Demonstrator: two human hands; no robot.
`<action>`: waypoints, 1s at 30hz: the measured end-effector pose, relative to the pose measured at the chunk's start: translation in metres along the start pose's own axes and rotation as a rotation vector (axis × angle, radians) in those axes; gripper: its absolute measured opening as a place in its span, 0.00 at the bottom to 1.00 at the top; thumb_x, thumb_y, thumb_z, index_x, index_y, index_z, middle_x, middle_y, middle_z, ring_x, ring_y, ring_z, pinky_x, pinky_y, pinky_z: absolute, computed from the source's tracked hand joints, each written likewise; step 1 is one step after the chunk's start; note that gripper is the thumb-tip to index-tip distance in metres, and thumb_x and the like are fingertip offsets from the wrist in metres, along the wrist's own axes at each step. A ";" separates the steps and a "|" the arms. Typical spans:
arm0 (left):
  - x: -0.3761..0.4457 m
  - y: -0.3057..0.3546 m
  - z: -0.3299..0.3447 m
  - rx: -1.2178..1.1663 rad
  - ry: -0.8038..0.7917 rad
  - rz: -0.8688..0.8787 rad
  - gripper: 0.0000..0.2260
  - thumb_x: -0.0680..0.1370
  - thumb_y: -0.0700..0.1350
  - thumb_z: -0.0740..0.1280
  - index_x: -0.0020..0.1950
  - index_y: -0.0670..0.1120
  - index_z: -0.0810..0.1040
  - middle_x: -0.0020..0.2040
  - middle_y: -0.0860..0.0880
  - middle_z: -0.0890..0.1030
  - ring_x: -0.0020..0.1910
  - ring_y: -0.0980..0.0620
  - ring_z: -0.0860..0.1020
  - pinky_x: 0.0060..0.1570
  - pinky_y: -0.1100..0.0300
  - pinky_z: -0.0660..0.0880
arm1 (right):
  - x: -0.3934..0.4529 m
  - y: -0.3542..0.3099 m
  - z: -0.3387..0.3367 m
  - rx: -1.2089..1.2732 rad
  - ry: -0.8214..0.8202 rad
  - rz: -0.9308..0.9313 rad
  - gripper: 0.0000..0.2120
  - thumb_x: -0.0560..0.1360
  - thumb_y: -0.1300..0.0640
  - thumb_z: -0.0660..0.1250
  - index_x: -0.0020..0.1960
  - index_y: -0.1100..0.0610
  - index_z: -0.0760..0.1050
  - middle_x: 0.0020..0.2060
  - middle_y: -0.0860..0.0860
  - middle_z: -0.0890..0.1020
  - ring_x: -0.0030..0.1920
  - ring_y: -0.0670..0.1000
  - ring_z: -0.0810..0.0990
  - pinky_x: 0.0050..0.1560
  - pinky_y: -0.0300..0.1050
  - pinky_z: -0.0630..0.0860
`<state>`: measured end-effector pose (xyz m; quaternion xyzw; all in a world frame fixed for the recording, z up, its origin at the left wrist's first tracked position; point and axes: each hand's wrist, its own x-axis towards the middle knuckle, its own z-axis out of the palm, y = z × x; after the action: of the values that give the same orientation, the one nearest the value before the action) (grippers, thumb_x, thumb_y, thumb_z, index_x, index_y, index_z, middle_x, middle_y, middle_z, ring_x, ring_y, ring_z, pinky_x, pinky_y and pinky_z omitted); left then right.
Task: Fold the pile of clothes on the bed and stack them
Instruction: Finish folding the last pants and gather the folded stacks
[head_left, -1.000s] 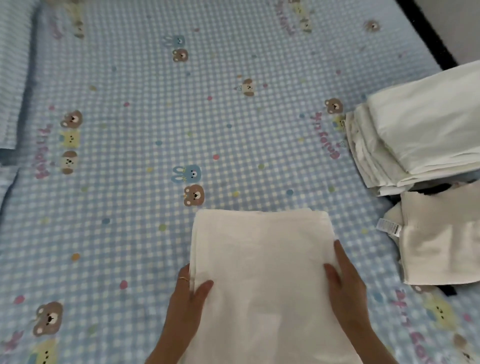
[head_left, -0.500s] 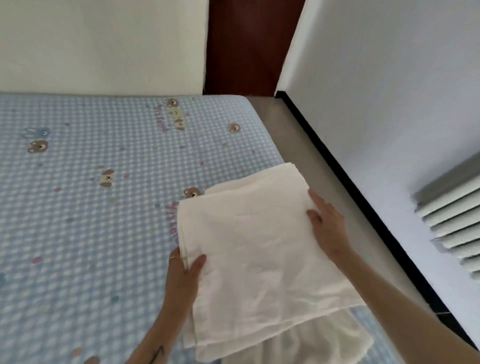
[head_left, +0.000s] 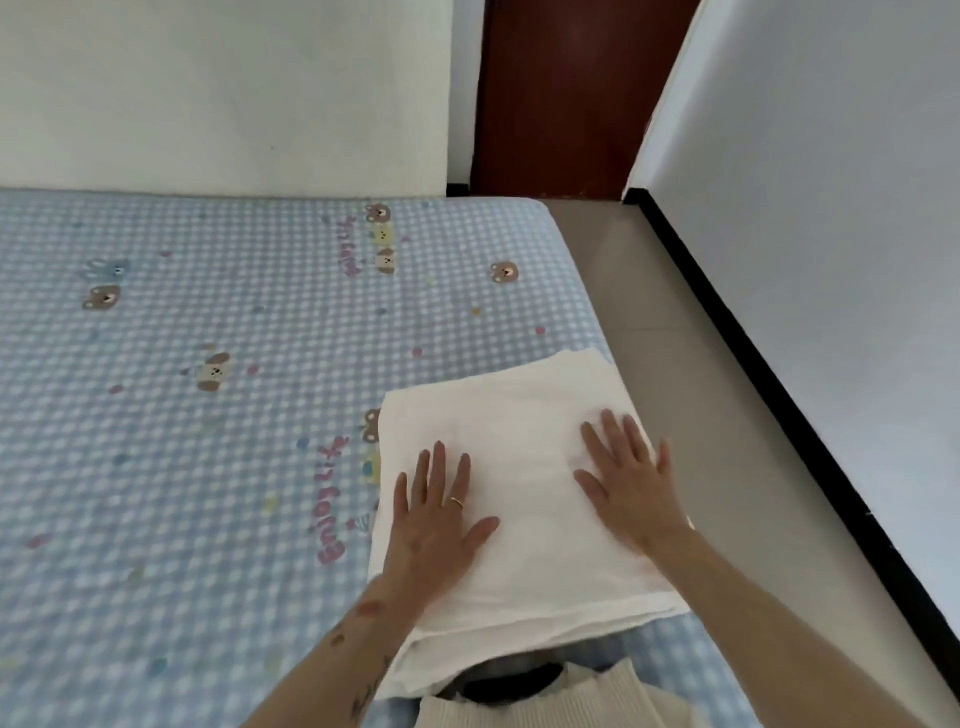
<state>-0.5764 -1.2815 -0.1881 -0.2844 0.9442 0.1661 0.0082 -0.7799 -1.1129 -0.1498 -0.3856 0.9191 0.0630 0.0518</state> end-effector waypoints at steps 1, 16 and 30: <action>0.005 0.001 0.013 0.019 -0.024 0.004 0.35 0.73 0.70 0.39 0.72 0.54 0.28 0.73 0.48 0.27 0.72 0.48 0.28 0.72 0.48 0.34 | 0.000 0.005 0.012 0.024 -0.019 0.013 0.30 0.79 0.37 0.44 0.77 0.43 0.38 0.77 0.46 0.39 0.77 0.51 0.40 0.73 0.62 0.48; -0.042 0.052 0.022 0.082 -0.292 -0.208 0.29 0.82 0.58 0.43 0.77 0.46 0.37 0.77 0.43 0.38 0.77 0.45 0.40 0.75 0.50 0.42 | -0.022 0.006 0.018 0.111 -0.209 0.001 0.28 0.81 0.43 0.45 0.77 0.48 0.39 0.77 0.50 0.38 0.77 0.52 0.40 0.74 0.61 0.48; -0.101 0.320 0.004 -1.045 0.186 -1.101 0.32 0.77 0.32 0.58 0.77 0.47 0.48 0.66 0.31 0.71 0.59 0.37 0.78 0.58 0.57 0.75 | -0.143 0.310 -0.104 0.482 -0.186 -0.254 0.35 0.75 0.56 0.69 0.72 0.70 0.56 0.73 0.64 0.61 0.66 0.46 0.74 0.61 0.31 0.66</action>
<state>-0.6651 -0.9760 -0.0817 -0.6936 0.4617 0.5385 -0.1256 -0.9068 -0.8140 -0.0027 -0.4667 0.8431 -0.1291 0.2337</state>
